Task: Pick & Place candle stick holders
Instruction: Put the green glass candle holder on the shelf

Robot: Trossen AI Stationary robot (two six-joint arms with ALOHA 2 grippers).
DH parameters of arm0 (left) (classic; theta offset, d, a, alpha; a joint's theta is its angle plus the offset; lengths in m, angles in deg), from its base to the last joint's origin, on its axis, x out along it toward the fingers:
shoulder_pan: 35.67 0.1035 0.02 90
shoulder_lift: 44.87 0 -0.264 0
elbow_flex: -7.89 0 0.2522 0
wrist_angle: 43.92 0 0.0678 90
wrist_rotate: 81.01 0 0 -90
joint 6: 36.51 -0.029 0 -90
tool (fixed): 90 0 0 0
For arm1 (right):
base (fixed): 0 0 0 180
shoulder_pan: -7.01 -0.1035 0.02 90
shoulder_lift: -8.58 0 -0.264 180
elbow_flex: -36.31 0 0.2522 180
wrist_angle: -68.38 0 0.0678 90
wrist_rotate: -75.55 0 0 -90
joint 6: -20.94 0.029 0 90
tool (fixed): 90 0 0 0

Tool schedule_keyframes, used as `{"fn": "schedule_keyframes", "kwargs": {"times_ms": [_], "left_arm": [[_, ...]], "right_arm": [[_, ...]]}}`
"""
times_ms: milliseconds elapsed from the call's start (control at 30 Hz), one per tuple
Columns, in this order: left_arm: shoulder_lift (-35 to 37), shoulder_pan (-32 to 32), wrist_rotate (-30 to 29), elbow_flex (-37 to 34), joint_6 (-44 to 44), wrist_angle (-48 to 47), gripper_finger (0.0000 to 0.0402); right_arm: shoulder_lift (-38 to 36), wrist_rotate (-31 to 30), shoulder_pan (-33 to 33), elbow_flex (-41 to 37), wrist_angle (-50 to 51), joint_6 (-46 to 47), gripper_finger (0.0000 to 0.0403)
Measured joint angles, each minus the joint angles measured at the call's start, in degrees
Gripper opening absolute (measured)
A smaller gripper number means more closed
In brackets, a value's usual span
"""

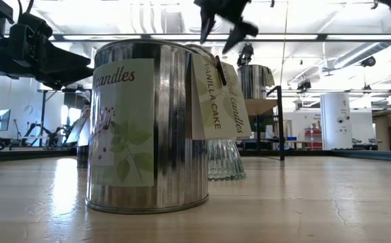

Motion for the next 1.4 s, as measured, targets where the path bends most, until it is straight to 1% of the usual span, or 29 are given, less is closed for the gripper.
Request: {"fn": "schedule_keyframes", "kwargs": {"times_ms": [100,133,200,267,400,467,533,633,767,900,1000,1167,1233,1333,1400], "left_arm": [[0.02,-0.01,0.0,0.0,0.0,0.01,0.0273],[0.01,0.0,0.0,0.0,0.01,0.01,0.0273],[0.01,0.0,0.0,0.0,0.01,0.0,0.0273],[0.02,-0.01,0.0,0.0,0.0,0.01,0.0273],[0.02,-0.01,0.0,0.0,0.01,0.01,0.0273],[0.02,-0.01,0.0,0.0,0.01,0.01,0.0273],[0.02,0.01,0.0,0.0,0.01,0.01,0.0273],[0.02,0.01,0.0,0.0,0.0,-0.01,0.0273],[0.02,0.0,0.0,0.0,0.0,0.01,0.0273],[0.02,-0.01,0.0,0.0,0.02,0.01,0.0273],[0.02,0.0,0.0,0.0,0.0,0.01,0.0273],[0.02,-0.01,0.0,0.0,0.0,-0.01,0.0273],[0.02,0.01,0.0,0.0,0.01,0.01,0.0273],[0.02,0.01,0.0,0.0,0.0,0.01,0.0273],[0.02,-0.01,0.0,0.0,0.01,0.0,0.0273]], "right_arm": [[-4.1,-0.44,-3.05,-0.28,-0.72,-0.48,0.0363],[-5.49,-1.67,-4.59,-0.51,-0.7,-1.04,0.0363],[-8.35,-5.66,-7.92,-1.71,0.16,-2.05,0.0363],[-11.18,-11.01,-11.83,-3.93,1.0,-2.04,0.0363],[-17.39,-19.38,-18.97,-10.71,2.26,3.41,0.0363],[-21.0,-22.17,-22.13,-15.12,2.28,7.04,0.036],[-24.41,-24.08,-24.97,-19.81,1.91,10.36,0.0348],[-29.27,-25.32,-28.33,-26.68,1.69,14.7,0.0318],[-35.55,-25.6,-31.33,-35.12,1.51,18.25,0.0264],[-42.09,-25.82,-34.17,-43.63,-1.93,18.23,0.0209],[-47.6,-27.35,-36.72,-49.32,-4.87,18.67,0.0172],[-56.95,-28.35,-40.3,-56.44,-5.74,22.68,0.0123],[-60.21,-28.33,-40.6,-58.78,-5.04,21.68,0.011],[-64.71,-27.96,-40.53,-62.31,-4.72,16.64,0.0096],[-67.26,-26.07,-40.52,-64.3,-4.79,13.63,0.0088]]}}
